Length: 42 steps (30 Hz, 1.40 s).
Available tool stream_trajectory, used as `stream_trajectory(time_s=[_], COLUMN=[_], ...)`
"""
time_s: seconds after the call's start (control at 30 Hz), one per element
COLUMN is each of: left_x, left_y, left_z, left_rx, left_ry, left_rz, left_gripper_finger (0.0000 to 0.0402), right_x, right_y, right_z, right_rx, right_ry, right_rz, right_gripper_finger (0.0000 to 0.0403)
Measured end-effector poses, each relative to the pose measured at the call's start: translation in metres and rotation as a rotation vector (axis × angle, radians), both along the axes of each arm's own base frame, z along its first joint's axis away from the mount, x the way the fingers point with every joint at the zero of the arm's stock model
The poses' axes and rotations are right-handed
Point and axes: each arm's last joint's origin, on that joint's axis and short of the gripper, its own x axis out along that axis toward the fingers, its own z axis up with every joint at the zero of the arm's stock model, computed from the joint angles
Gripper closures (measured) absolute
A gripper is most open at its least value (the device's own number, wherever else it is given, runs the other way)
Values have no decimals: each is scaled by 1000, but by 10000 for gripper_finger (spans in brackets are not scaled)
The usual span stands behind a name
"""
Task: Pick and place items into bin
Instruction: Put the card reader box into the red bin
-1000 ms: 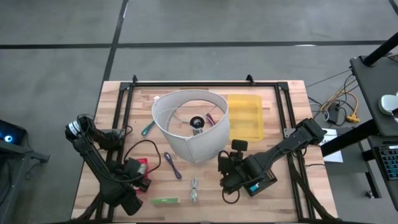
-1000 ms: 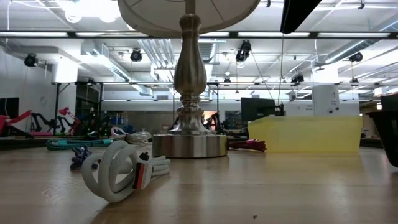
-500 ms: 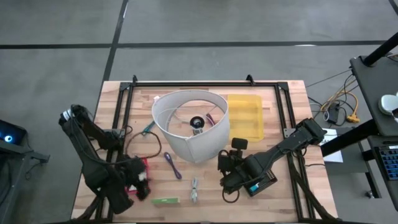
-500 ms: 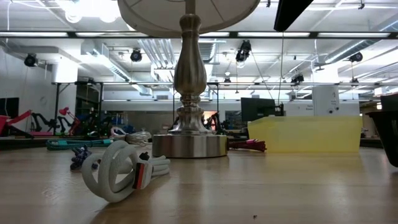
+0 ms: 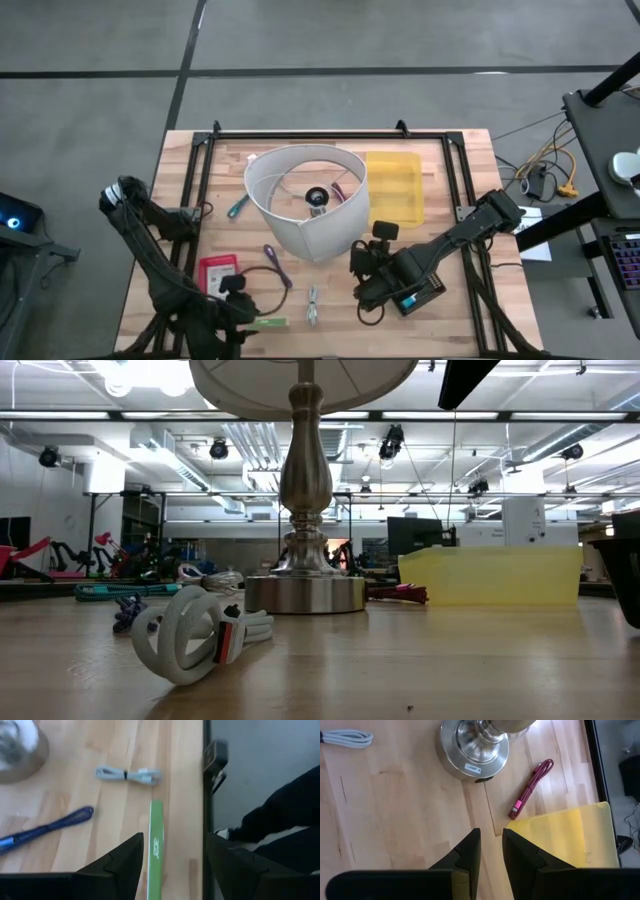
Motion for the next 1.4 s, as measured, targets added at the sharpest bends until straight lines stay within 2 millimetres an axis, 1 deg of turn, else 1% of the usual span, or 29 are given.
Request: stream_trajectory(time_s=[0.37, 0.6, 0.77, 0.87, 0.97, 1.1, 1.17, 1.2, 1.3, 1.4], left_x=[12, 19, 22, 22, 23, 24, 24, 24, 17, 10], left_y=[-19, -23, -27, -27, -26, -23, -21, -18, -8, 1], left_z=[-47, -67, -81, -82, -81, -77, -76, -74, -67, -55], left_rx=[79, 131, 127, 122, 119, 98, 64, 44, 13, -8], left_ry=[152, 197, 272, 276, 275, 276, 305, 335, 416, 412], left_rz=[-39, -28, -48, -41, -37, -30, 12, 42, 135, 260], left_gripper_finger=[201, 201, 203, 221, 257, 327, 367, 379, 382, 382], right_x=[0, 0, 0, 0, 0, 0, 0, 0, 0, 0], right_y=[0, 0, 0, 0, 0, 0, 0, 0, 0, 0], right_z=[0, 0, 0, 0, 0, 0, 0, 0, 0, 0], right_rx=[2, 2, -1, -1, -1, -1, -1, -1, -1, -2], right_ry=[-2, 0, 3, 5, 5, 5, 5, 5, 5, 5], right_rz=[-2, 1, 5, 7, 7, 7, 7, 7, 7, 7], right_gripper_finger=[335, 335, 335, 335, 335, 335, 335, 335, 335, 335])
